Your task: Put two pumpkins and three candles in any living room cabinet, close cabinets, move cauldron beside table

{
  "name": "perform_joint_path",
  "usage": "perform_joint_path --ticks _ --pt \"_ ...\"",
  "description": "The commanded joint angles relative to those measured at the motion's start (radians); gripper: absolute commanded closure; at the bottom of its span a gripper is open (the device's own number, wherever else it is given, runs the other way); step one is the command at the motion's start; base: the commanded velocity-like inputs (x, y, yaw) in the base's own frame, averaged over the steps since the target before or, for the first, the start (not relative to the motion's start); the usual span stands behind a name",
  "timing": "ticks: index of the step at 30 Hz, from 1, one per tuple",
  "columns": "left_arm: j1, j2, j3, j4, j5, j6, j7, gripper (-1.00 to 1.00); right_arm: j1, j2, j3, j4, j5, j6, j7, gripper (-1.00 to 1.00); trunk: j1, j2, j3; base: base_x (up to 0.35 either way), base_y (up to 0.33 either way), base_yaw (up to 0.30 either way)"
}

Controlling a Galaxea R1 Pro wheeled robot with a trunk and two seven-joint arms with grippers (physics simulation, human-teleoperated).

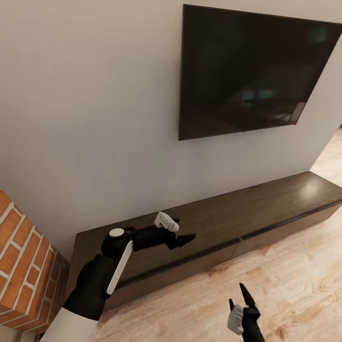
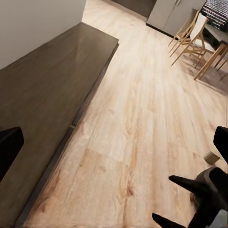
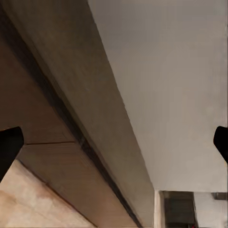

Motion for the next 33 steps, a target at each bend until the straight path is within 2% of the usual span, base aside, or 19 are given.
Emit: perform_joint_path --ticks 1,2,3,4,6,7,10,13,18,28,33 --pt "-0.001 -0.001 0.000 0.000 0.000 0.015 0.000 -1.00 0.000 0.000 0.075 0.054 0.018 0.002 -0.094 -1.00 0.000 0.000 0.000 0.000 0.000 0.000" --pt "-0.001 -0.001 -0.001 0.000 0.001 0.020 -0.003 -1.00 0.000 0.002 0.118 0.078 0.025 0.003 -0.140 -1.00 0.000 0.000 0.000 0.000 0.000 0.000" --pt "-0.001 0.000 -0.001 0.000 0.014 0.025 -0.029 -1.00 0.000 0.016 0.180 0.112 0.032 0.005 -0.200 -1.00 0.000 0.000 0.000 0.000 0.000 0.000" --pt "-0.001 0.000 0.000 0.001 0.050 0.027 -0.099 -1.00 -0.001 0.040 0.223 0.170 0.041 0.020 -0.239 -1.00 0.000 0.000 0.000 0.000 0.000 0.000" --pt "-0.001 0.001 0.000 0.001 0.083 0.029 -0.165 -1.00 -0.004 0.069 0.252 0.234 0.072 0.059 -0.265 -1.00 0.000 0.000 0.000 0.000 0.000 0.000" --pt "-0.001 0.001 0.000 0.002 0.091 0.030 -0.182 -1.00 -0.005 0.078 0.259 0.254 0.102 0.079 -0.272 -1.00 0.000 0.000 0.000 0.000 0.000 0.000" --pt "-0.001 0.001 0.000 0.005 0.100 0.032 -0.202 -1.00 -0.006 0.089 0.267 0.279 0.182 0.107 -0.283 -1.00 0.000 0.000 0.000 0.000 0.000 0.000" --pt "0.000 0.001 0.002 0.007 0.101 0.031 -0.201 -1.00 -0.006 0.088 0.268 0.282 0.211 0.108 -0.285 -1.00 0.000 0.000 0.000 0.000 0.000 0.000" --pt "0.000 0.001 0.002 0.008 0.099 0.032 -0.178 -1.00 -0.007 0.087 0.266 0.285 0.216 0.108 -0.284 -1.00 0.000 0.000 0.000 0.000 0.000 0.000" --pt "0.000 0.010 0.005 0.009 0.100 0.032 -0.178 -1.00 -0.008 0.086 0.264 0.277 0.215 0.107 -0.283 -1.00 0.000 0.000 0.000 0.000 0.000 0.004" --pt "0.000 0.011 0.005 0.009 0.100 0.032 -0.178 -1.00 -0.008 0.088 0.264 0.275 0.213 0.110 -0.283 -1.00 0.000 0.000 0.000 0.000 0.000 0.191"
